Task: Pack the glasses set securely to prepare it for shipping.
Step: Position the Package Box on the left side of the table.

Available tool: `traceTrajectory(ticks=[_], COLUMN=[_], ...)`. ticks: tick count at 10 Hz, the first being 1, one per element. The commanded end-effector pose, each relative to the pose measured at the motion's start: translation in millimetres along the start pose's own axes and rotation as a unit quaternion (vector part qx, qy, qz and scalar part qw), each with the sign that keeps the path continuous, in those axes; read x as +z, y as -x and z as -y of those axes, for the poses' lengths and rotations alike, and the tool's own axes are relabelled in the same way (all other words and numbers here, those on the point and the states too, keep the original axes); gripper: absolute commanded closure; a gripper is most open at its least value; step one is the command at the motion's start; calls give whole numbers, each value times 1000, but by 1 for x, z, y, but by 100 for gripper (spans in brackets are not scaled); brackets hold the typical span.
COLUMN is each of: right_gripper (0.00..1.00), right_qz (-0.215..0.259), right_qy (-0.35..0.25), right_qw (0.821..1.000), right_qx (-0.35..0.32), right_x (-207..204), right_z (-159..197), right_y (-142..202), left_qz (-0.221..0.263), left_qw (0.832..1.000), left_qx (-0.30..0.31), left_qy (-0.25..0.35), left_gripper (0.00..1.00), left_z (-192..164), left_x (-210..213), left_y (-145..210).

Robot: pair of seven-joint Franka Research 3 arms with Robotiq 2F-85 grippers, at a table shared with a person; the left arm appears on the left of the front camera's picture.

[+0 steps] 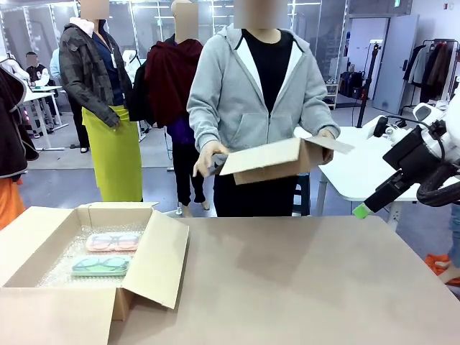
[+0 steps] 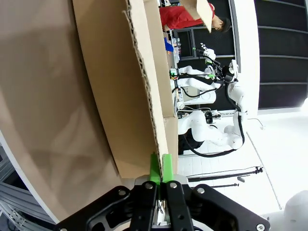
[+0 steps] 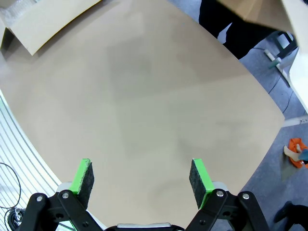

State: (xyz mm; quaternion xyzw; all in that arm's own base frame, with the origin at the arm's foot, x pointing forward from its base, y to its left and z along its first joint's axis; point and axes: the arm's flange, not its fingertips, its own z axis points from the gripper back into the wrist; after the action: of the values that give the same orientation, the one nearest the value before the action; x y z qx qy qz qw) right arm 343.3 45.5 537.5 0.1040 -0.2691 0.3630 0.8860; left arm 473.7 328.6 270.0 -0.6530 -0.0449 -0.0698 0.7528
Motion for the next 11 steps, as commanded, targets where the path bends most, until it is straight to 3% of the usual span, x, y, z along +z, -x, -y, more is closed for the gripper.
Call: traceTrajectory(ticks=[1, 2, 3, 4, 5, 6, 7, 8, 9, 10, 11], right_gripper=[0, 0, 0, 0, 0, 0, 0, 0, 0, 0, 0], right_qz=[-2, -2, -2, -2, -2, -2, -2, -2, -2, -2, -2], right_qy=[0, 0, 0, 0, 0, 0, 0, 0, 0, 0, 0], right_qw=[1000, 1000, 1000, 1000, 1000, 1000, 1000, 1000, 1000, 1000, 1000], right_qx=[1, 1, 1, 1, 1, 1, 1, 1, 1, 1, 1], right_x=[0, 0, 0, 0, 0, 0, 0, 0, 0, 0, 0], right_z=[-3, -3, -3, -3, -3, -3, -3, -3, -3, -3, -3], right_y=[1, 1, 1, 1, 1, 1, 1, 1, 1, 1, 1], left_qz=[1, 0, 7, 11, 12, 20, 21, 15, 8, -8, -29], left_qw=[1000, 1000, 1000, 1000, 999, 997, 994, 989, 985, 977, 961], left_qx=[-1, 0, 7, 1, -1, -11, -23, -40, -66, -66, -91], left_qy=[-1, 0, -19, -21, -51, -74, -105, -143, -161, -202, -259], left_gripper=[98, 88, 64, 54, 30, 21, 41, 0, 8, 0, 0], left_z=[1, 0, 5, 11, 25, 40, 57, 81, 108, 131, 166], left_x=[0, 0, 2, 5, 8, 9, 7, 4, -2, -12, -28], left_y=[0, 0, 1, 1, 2, 2, 3, 3, 2, 2, 1])
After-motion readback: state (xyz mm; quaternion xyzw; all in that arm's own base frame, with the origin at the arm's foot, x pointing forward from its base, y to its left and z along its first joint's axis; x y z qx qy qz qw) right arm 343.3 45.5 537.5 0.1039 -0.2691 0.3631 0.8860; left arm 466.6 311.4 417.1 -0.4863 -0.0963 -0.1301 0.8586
